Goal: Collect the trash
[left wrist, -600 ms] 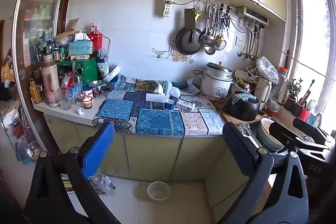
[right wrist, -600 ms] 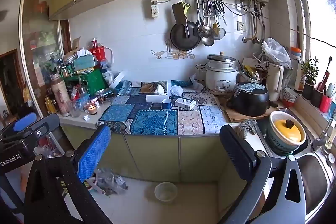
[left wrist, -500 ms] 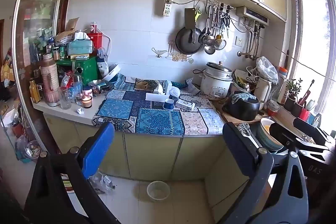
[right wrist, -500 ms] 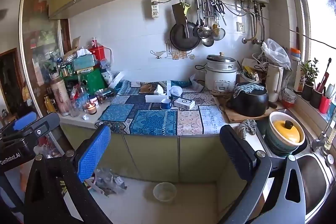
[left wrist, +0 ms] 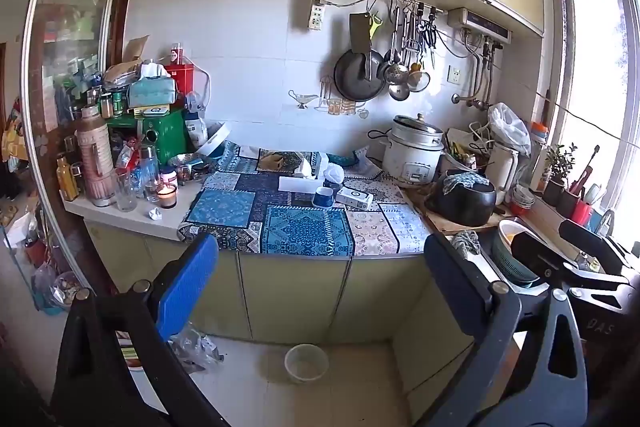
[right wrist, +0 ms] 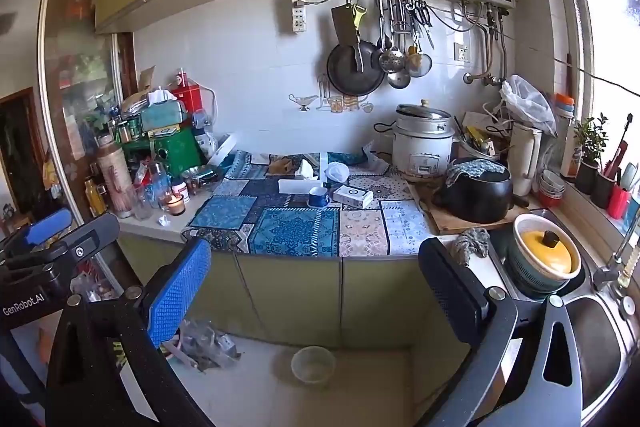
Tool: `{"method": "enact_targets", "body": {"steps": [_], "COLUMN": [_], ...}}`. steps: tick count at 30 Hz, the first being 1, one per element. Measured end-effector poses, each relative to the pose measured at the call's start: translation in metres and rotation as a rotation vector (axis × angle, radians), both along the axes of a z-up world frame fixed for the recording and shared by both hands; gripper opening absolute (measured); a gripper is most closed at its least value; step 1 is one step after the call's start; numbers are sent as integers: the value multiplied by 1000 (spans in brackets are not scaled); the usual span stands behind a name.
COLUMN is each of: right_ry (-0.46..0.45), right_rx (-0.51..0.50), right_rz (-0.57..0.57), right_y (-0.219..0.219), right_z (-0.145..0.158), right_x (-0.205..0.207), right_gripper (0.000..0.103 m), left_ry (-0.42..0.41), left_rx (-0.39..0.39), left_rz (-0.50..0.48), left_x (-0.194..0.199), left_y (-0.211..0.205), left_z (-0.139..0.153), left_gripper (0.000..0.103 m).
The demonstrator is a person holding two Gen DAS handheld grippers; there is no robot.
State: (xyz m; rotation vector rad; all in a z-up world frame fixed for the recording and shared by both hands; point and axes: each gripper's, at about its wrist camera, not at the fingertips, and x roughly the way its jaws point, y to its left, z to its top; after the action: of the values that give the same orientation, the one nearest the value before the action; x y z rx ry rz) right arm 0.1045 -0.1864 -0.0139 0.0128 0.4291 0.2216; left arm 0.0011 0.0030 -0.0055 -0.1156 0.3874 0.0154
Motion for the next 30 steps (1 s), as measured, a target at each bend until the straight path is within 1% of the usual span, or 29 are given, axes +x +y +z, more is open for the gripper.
{"method": "enact_targets", "body": {"steps": [11,30], "right_ry": [10,27], "right_rx": [-2,11], "right_rz": [-6,-12], "right_y": [9,-5], "right_z": [-5,-7], "right_x": [3,16], "right_gripper": [103,103], "left_ry": [10,27], "left_rx": [5,6], "left_rz": [-2,-22], "left_x": [5,26], "left_y": [0,-4], "left_z": [0,-2], "left_gripper": [103,103]}}
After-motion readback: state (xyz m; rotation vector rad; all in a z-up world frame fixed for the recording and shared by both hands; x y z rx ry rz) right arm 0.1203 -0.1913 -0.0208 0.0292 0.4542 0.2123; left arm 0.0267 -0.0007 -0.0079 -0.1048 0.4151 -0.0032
